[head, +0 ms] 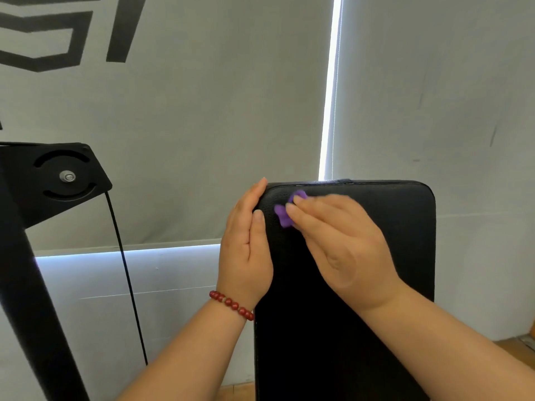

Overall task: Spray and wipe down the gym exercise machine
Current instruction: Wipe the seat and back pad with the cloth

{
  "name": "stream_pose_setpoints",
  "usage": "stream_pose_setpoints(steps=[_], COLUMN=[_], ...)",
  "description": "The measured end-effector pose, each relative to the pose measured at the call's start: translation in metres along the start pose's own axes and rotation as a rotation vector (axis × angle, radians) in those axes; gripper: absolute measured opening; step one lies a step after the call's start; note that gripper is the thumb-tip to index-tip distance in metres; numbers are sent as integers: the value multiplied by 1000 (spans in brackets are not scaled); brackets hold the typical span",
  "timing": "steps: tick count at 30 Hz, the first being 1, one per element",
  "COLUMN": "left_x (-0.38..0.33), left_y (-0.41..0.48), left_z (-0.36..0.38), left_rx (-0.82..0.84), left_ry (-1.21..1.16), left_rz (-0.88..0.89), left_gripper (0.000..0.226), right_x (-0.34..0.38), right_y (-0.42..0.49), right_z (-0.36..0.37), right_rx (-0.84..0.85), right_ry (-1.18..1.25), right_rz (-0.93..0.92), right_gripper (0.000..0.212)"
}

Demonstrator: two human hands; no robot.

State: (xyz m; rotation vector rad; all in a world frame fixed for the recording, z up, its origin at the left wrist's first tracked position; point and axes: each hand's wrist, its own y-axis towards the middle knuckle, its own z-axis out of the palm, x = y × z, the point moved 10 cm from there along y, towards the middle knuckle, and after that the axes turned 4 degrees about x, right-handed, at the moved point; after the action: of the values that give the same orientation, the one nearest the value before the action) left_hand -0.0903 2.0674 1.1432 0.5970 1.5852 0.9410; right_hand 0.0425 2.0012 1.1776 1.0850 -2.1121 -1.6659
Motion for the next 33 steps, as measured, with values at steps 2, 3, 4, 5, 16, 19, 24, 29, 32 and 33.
stream_pose_setpoints(steps=[2, 3, 4, 5, 16, 19, 24, 29, 32, 33], left_x=[1, 2, 3, 3, 2, 0, 0, -2, -3, -3], left_y=[0, 0, 0, 0, -1, -1, -2, -2, -2, -2], left_z=[0, 0, 0, -1, -1, -1, 0, -1, -2, -2], left_rx=[5, 4, 4, 2, -11, -30, -11, -14, -36, -36], left_ry=[-23, -35, -38, -31, -26, 16, 59, 86, 94, 98], left_rz=[-11, -19, -24, -23, -21, 7, 3, 30, 47, 48], left_gripper=[37, 38, 37, 36, 36, 36, 36, 37, 38, 38], right_x=[2, 4, 4, 3, 4, 1, 4, 3, 7, 6], right_y=[16, 16, 10, -2, 2, -33, 0, 0, -18, -15], right_z=[4, 7, 9, 9, 6, -4, -2, 8, 2, 1], right_rx=[-34, -30, -11, 15, -10, 55, -23, 8, 40, 35], right_ry=[-2, 1, 5, 8, 2, -23, -68, -85, -95, -99], right_rz=[5, 8, 13, 18, -66, -37, -34, -14, -22, -13], right_gripper=[27, 28, 30, 31, 27, 29, 22, 31, 34, 32])
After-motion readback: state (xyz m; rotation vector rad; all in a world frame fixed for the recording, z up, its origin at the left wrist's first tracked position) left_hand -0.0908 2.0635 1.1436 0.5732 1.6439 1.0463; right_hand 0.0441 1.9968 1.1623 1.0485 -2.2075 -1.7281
